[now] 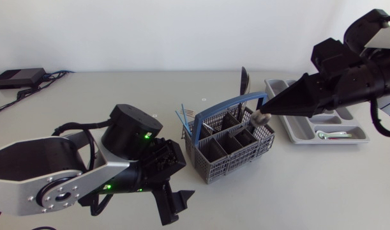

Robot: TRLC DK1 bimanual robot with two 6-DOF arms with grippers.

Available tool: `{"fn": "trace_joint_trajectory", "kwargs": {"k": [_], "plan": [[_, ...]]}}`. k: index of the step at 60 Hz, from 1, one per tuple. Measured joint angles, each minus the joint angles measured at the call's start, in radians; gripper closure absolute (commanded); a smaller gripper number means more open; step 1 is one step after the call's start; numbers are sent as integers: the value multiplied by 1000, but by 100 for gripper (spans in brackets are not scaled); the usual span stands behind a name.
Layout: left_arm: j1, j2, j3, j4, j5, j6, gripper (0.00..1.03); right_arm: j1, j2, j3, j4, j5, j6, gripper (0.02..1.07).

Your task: Sort the cutlery from the basket into the organizer compartments.

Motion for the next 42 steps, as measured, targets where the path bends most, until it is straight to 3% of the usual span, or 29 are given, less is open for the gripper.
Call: {"fn": "trace_joint_trajectory", "kwargs": {"k": [8, 16, 42], "plan": [[0, 0, 0, 0, 0, 0, 9, -129, -2, 27, -58, 23, -53, 101], [0, 0, 0, 0, 0, 0, 9, -229, -18, 23, -38, 177, -69, 101], [-2, 0, 0, 0, 0, 0, 9, -317, -101, -186, 393, 706, 36, 101]]}}
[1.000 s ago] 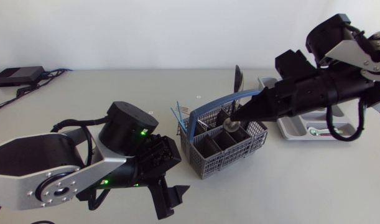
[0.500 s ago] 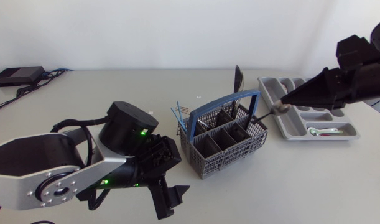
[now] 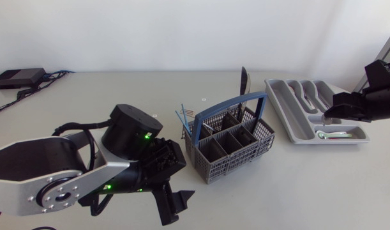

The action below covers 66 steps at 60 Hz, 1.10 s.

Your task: Sort the cutlery from the basket into the organizer compartments.

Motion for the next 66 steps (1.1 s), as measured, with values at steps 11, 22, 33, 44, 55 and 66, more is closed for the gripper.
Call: {"fn": "trace_joint_trajectory", "kwargs": {"k": [11, 22, 33, 44, 55, 66], "plan": [[0, 1, 0, 0, 0, 0, 9, -40, 49, -74, 167, 119, 26, 101], [0, 5, 0, 1, 0, 0, 9, -92, 163, -80, 323, 229, 32, 101], [0, 5, 0, 1, 0, 0, 9, -136, 348, -75, 448, 299, 49, 101], [0, 5, 0, 0, 0, 0, 9, -163, 485, -34, 533, 360, 53, 101], [0, 6, 0, 0, 0, 0, 9, -156, 555, 20, 563, 404, 69, 96], [-2, 8, 0, 0, 0, 0, 9, -93, 583, 35, 600, 430, 76, 70]]}}
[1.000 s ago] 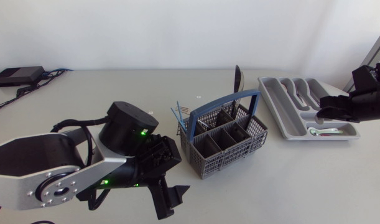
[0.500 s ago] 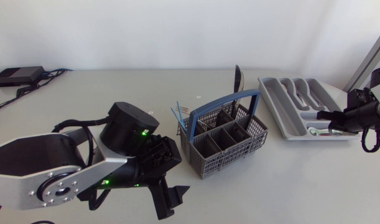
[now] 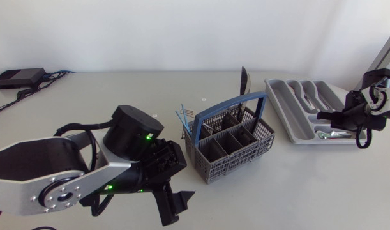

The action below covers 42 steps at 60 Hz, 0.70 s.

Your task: Sort the cutlery from the basket into the organizer compartments.

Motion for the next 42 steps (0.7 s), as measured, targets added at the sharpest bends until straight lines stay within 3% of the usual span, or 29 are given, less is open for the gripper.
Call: {"fn": "trace_joint_trajectory", "kwargs": {"k": [1, 5, 15, 34, 42], "plan": [[0, 0, 0, 0, 0, 0, 9, 8, 4, 3, 1, 0, 0, 64], [0, 1, 0, 0, 0, 0, 9, 44, 22, 16, 7, 3, 0, 56], [17, -2, 0, -1, 0, 0, 9, 57, -19, -10, 7, 1, -2, 46], [188, -30, 5, 12, 1, 0, 9, 119, -383, -221, -26, -214, -135, 47], [294, 14, 40, 21, 25, -11, 14, 180, -487, -272, -112, -284, -183, 60]]}}
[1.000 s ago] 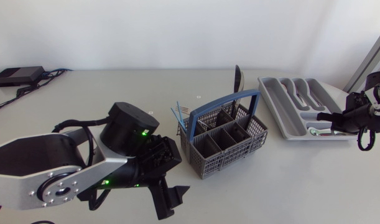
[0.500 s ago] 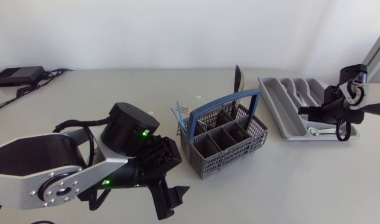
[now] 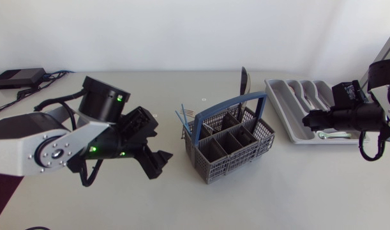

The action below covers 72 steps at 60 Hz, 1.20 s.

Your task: Sort the cutlery from the basket into the organizer compartments.

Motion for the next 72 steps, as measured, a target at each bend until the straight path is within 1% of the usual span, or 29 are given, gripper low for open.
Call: {"fn": "trace_joint_trajectory", "kwargs": {"k": [2, 4, 11, 15, 19, 22, 23, 25, 30, 38, 47, 53, 62, 69, 72], "plan": [[34, 17, 13, 7, 19, -4, 16, 19, -20, -9, -26, -11, -7, 63], [64, 34, 27, 10, 40, -9, 20, 39, -34, -14, -45, -16, -15, 69], [162, 108, 94, 17, 120, -35, 41, 110, -53, -29, -71, -27, -37, 89], [208, 172, 145, 17, 163, -53, 45, 147, -47, -34, -89, -29, -49, 98], [233, 229, 180, 18, 190, -56, 53, 172, -31, -38, -92, -29, -52, 99], [246, 266, 199, 18, 205, -56, 60, 185, -11, -38, -92, -29, -52, 99], [251, 280, 206, 18, 209, -56, 64, 190, -2, -38, -92, -29, -52, 99], [261, 309, 221, 18, 223, -56, 67, 200, 17, -38, -93, -29, -53, 100], [285, 370, 260, 18, 261, -56, 68, 232, 58, -38, -93, -29, -55, 100], [323, 440, 307, 21, 293, -64, 69, 288, 108, -29, -93, -9, -43, 100], [345, 509, 344, 24, 317, -67, 68, 331, 189, 34, -75, 25, -7, 100], [351, 561, 375, 26, 361, -68, 68, 358, 241, 87, -45, 36, 24, 100], [350, 623, 426, 32, 449, -74, 68, 383, 304, 174, -11, 38, 70, 100], [358, 632, 439, 40, 551, -74, 69, 393, 351, 243, -4, 36, 94, 100], [364, 632, 439, 42, 590, -74, 72, 395, 373, 269, -3, 33, 102, 100]]}}
